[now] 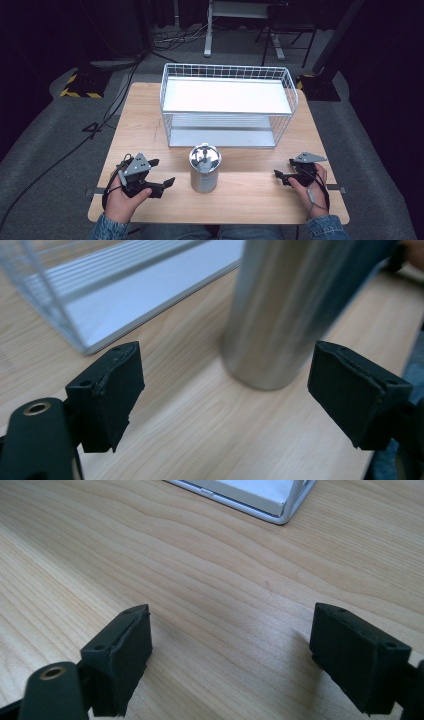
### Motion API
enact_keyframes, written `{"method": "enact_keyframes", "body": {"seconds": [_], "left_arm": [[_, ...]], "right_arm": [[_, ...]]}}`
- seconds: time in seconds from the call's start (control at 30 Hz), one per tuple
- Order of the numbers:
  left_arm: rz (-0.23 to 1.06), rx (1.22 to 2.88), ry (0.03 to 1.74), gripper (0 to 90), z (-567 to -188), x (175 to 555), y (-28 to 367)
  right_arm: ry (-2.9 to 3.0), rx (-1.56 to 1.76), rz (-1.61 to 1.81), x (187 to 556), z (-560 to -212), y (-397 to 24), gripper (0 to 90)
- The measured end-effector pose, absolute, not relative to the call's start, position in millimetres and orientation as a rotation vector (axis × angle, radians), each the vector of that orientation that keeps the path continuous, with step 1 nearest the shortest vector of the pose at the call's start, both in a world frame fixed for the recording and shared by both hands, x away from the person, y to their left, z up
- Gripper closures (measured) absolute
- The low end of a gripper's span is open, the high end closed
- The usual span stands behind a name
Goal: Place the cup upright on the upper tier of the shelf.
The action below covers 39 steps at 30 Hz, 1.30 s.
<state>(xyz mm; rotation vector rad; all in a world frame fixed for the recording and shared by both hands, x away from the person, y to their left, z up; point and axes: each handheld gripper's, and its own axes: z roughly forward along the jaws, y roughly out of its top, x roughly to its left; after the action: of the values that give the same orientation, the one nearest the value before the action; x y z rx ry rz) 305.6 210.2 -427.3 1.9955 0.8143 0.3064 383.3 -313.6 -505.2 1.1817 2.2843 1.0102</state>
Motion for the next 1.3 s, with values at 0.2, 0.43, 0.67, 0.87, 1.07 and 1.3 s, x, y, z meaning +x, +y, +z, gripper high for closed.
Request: {"method": "enact_keyframes", "body": {"seconds": [0.2,0.43,0.67,0.87,1.07,1.3], "left_arm": [[0.297,1.972,0.745,15.4,-420,299,192],[0.258,1.944,0.676,15.4,-421,298,170],[0.278,1.903,0.690,15.4,-425,303,157],[0.293,1.884,0.683,15.4,-428,308,143],[0.297,1.866,0.717,9.9,-436,315,130],[0.343,1.859,0.719,2.6,-444,322,116]], "right_arm": [[2.284,1.181,1.011,383,-505,-314,17.6],[2.289,1.174,1.017,383,-505,-313,19.0],[2.289,1.174,1.017,383,-505,-313,19.1],[2.289,1.174,1.017,383,-505,-313,19.1],[2.289,1.174,1.017,383,-505,-313,19.1],[2.289,1.174,1.017,383,-505,-313,19.1]]}}
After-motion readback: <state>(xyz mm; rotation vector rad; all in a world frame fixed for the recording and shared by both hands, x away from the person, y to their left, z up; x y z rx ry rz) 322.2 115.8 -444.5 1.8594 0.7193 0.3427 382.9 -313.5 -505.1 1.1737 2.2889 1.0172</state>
